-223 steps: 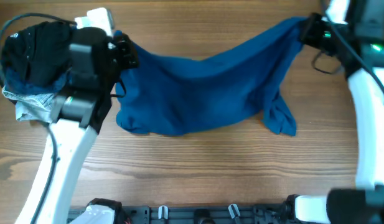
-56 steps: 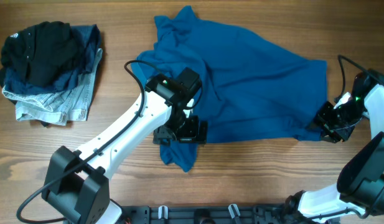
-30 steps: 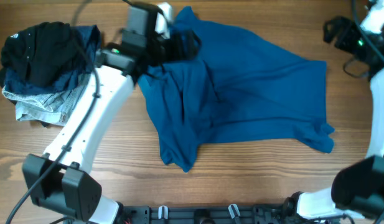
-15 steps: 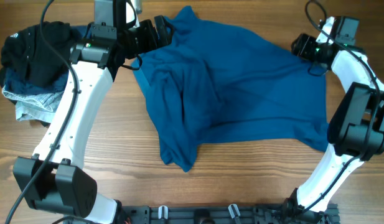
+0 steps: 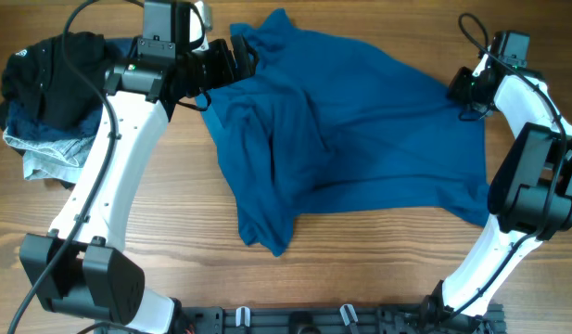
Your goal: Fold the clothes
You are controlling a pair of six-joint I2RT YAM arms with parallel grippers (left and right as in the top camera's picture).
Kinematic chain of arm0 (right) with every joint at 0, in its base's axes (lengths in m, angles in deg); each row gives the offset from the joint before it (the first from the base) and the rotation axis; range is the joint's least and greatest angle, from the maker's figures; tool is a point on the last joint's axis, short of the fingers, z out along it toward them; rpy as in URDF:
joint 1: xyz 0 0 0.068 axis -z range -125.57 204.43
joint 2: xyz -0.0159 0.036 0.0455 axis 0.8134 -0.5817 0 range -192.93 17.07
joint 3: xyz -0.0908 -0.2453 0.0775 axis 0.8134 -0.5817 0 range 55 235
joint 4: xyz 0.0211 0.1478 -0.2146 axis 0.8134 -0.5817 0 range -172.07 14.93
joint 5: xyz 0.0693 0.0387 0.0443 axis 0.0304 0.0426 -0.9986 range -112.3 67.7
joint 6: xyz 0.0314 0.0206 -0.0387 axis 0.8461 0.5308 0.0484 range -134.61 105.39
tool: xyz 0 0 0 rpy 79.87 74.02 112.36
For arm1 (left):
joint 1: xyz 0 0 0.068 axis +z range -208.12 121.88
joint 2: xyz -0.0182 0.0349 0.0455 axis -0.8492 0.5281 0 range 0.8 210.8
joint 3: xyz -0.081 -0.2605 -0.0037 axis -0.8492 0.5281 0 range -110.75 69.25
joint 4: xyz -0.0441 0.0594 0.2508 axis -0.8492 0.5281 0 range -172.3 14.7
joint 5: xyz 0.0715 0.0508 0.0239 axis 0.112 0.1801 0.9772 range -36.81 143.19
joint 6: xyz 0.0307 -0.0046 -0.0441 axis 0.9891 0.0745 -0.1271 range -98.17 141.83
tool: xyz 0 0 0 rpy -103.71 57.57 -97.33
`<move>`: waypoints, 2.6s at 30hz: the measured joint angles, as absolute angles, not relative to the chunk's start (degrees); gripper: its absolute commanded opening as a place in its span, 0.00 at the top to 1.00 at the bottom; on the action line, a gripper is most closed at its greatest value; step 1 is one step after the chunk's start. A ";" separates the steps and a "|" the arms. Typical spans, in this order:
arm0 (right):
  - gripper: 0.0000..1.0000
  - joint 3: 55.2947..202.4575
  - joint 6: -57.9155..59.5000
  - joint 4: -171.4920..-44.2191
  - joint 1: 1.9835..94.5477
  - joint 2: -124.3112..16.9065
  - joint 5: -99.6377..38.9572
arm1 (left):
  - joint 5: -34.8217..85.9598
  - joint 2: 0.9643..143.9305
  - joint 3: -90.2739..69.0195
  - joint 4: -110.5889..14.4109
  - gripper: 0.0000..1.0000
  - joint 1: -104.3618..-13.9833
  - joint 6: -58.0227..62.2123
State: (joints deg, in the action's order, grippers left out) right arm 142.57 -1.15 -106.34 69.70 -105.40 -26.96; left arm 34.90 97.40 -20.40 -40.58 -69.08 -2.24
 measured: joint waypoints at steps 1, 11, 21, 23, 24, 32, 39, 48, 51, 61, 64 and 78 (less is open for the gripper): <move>0.96 142.57 -1.17 -107.08 69.67 -105.40 -27.01 | 34.90 97.40 -20.40 -40.45 0.01 -69.11 -2.24; 0.96 142.59 0.20 -121.88 69.28 -105.06 -32.34 | 34.90 97.40 -20.40 -39.95 0.01 -69.08 -2.24; 0.35 142.48 -1.50 -116.59 67.47 -102.34 -32.76 | 35.32 97.40 -20.40 -39.86 0.01 -69.08 -2.24; 0.32 142.48 -1.81 -114.20 67.47 -100.33 -32.73 | 35.36 97.38 -20.40 -39.79 0.01 -69.08 -2.24; 0.30 142.48 -2.05 -113.29 67.47 -99.53 -32.71 | 35.45 97.40 -20.40 -39.69 0.01 -69.08 -2.24; 0.30 142.50 -2.07 -106.64 67.64 -97.47 -32.71 | 35.73 97.40 -20.40 -38.72 0.01 -69.08 -2.24; 0.30 142.48 -2.07 -110.03 67.64 -101.65 -32.76 | 35.73 97.40 -20.40 -38.05 0.01 -69.11 -2.24; 0.34 142.50 -2.25 -110.42 67.64 -106.48 -32.89 | 35.73 97.40 -20.40 -37.67 0.01 -69.08 -2.24; 0.41 142.57 -2.70 -109.59 67.55 -106.76 -33.32 | 35.73 97.40 -20.40 -37.65 0.01 -69.08 -2.24; 0.96 143.38 -2.90 -104.81 64.28 -109.01 -34.46 | 35.73 97.40 -20.40 -37.67 0.01 -69.08 -2.24; 0.96 145.63 -2.88 -104.26 64.41 -110.17 -34.53 | 35.73 97.40 -20.40 -37.65 0.02 -69.08 -2.24; 0.96 166.04 -7.73 -110.34 64.87 -109.99 -34.46 | 35.75 97.40 -20.40 -37.72 0.02 -69.11 -2.24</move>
State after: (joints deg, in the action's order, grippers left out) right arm 166.04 -7.73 -110.34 64.87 -109.99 -34.46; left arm 35.75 97.40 -20.40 -37.72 -69.11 -2.24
